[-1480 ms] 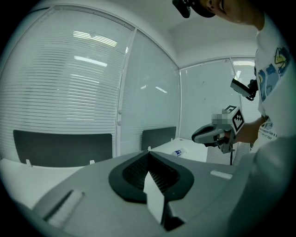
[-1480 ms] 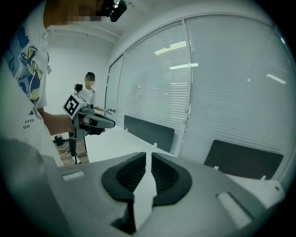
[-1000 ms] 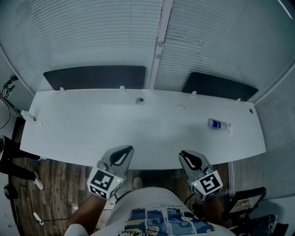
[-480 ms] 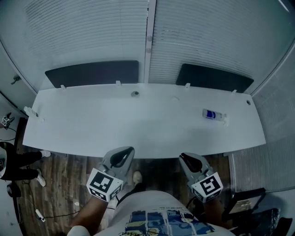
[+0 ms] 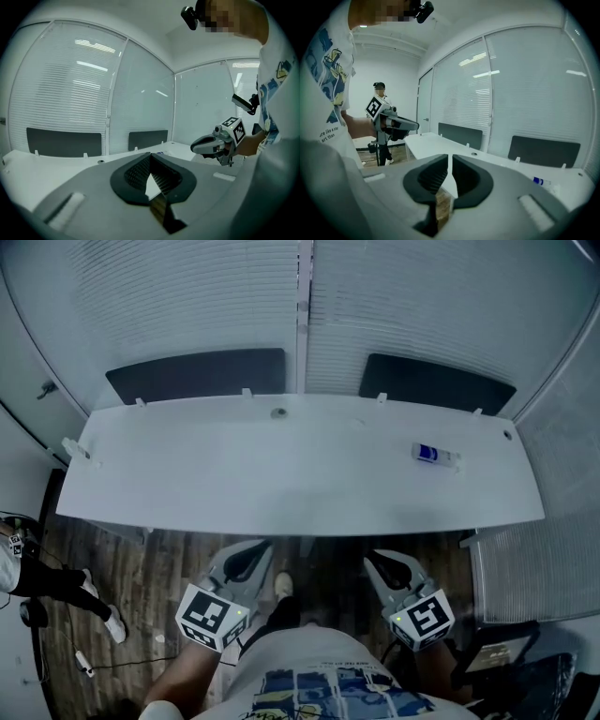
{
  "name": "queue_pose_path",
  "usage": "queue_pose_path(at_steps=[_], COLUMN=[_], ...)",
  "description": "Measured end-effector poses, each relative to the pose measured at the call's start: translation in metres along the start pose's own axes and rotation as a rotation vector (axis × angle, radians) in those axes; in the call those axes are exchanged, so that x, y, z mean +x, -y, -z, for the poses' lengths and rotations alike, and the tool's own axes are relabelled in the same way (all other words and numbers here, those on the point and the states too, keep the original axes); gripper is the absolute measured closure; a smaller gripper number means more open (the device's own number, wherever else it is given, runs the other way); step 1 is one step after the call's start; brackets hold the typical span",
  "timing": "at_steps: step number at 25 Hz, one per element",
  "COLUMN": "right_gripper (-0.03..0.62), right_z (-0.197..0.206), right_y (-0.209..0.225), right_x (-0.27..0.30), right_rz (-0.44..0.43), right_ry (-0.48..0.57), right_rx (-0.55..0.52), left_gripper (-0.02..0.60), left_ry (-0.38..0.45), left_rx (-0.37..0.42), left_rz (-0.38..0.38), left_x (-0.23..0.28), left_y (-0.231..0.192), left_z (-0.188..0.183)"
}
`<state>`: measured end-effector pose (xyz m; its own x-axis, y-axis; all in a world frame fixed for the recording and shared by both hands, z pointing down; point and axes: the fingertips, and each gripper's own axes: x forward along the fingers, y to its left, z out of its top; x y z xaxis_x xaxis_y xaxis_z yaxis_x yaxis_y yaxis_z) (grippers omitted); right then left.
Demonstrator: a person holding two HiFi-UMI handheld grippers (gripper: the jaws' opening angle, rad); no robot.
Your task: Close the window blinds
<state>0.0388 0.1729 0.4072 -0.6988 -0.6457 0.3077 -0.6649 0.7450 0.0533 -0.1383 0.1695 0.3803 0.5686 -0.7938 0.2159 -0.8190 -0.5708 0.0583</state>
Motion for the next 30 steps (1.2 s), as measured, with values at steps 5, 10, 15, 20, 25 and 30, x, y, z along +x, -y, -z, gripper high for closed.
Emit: queue_pose_path(at_steps=[5, 10, 15, 20, 25, 30], right_gripper=[0.568, 0.569, 0.571, 0.571, 0.571, 0.572], right_z=[0.0, 0.006, 0.006, 0.01, 0.016, 0.011], right_y=[-0.028, -0.037, -0.039, -0.045, -0.044, -0.06], right_x=[-0.03, -0.046, -0.05, -0.066, -0.068, -0.091], right_rz=[0.005, 0.017, 0.017, 0.025, 0.032, 0.035], right_ry=[0.01, 0.015, 0.008, 0.011, 0.021, 0.013], right_rx=[-0.016, -0.016, -0.008, -0.024, -0.027, -0.028], left_gripper=[0.575, 0.575, 0.575, 0.575, 0.575, 0.575], left_ry=[0.007, 0.008, 0.004, 0.002, -0.008, 0.006], left_rx=[0.009, 0.016, 0.003, 0.002, 0.006, 0.01], left_rz=[0.006, 0.013, 0.013, 0.028, 0.055, 0.071], left_x=[-0.031, -0.038, -0.039, -0.046, -0.041, -0.053], left_y=[0.027, 0.041, 0.044, 0.061, 0.067, 0.087], left_z=[0.003, 0.007, 0.011, 0.018, 0.024, 0.018])
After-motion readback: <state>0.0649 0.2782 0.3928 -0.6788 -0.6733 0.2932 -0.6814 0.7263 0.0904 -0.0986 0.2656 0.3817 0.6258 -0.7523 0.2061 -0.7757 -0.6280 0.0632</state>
